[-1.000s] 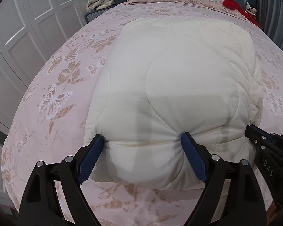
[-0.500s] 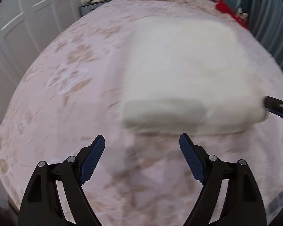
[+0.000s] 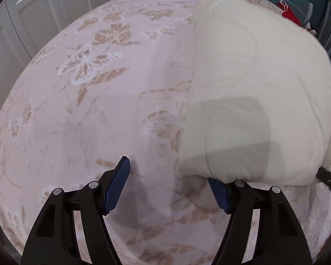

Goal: Fold large clothes

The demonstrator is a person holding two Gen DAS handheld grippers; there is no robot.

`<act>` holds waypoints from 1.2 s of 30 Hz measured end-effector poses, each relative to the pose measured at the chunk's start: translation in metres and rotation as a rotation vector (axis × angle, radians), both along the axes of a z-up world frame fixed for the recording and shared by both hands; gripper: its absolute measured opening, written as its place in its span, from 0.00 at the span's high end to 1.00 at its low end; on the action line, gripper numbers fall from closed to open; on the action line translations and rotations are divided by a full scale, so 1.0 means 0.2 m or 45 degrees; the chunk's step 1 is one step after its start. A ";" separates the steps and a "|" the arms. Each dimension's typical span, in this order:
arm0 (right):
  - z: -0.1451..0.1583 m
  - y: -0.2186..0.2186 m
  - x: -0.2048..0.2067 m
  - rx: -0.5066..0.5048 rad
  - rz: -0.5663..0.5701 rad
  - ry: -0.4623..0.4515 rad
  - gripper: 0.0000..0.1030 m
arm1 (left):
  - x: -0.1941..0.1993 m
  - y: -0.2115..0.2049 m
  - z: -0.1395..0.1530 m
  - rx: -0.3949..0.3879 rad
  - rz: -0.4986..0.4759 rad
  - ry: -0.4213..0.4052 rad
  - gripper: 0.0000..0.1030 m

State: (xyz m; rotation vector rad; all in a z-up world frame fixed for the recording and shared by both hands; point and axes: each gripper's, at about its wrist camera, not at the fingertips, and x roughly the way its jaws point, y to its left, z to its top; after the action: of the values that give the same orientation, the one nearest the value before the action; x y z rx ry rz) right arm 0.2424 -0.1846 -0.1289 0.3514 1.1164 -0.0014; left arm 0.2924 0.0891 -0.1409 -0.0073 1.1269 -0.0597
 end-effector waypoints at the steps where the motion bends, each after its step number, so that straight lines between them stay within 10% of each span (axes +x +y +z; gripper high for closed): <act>1: -0.01 0.01 0.01 -0.018 0.008 -0.004 0.87 | 0.01 0.00 -0.01 0.004 0.010 0.003 0.34; 8: 0.18 -0.03 -0.15 0.070 -0.056 -0.048 0.77 | 0.02 -0.03 -0.01 0.061 -0.012 -0.003 0.34; 13: 0.05 0.03 -0.16 0.139 -0.027 0.043 0.77 | 0.01 -0.05 0.00 0.084 -0.016 -0.015 0.35; 29: -0.09 -0.04 0.16 -0.002 -0.042 0.081 0.98 | 0.01 -0.19 0.00 0.108 -0.046 -0.033 0.37; 36: 0.35 -0.05 -0.07 -0.147 -0.018 -0.140 0.95 | -0.16 -0.11 0.32 0.048 -0.067 -0.128 0.39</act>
State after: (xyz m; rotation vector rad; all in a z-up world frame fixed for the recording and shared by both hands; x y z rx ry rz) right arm 0.2288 -0.1949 -0.0586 0.2530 1.0003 -0.0579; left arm 0.2605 0.0671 -0.0770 0.0587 1.0279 -0.0848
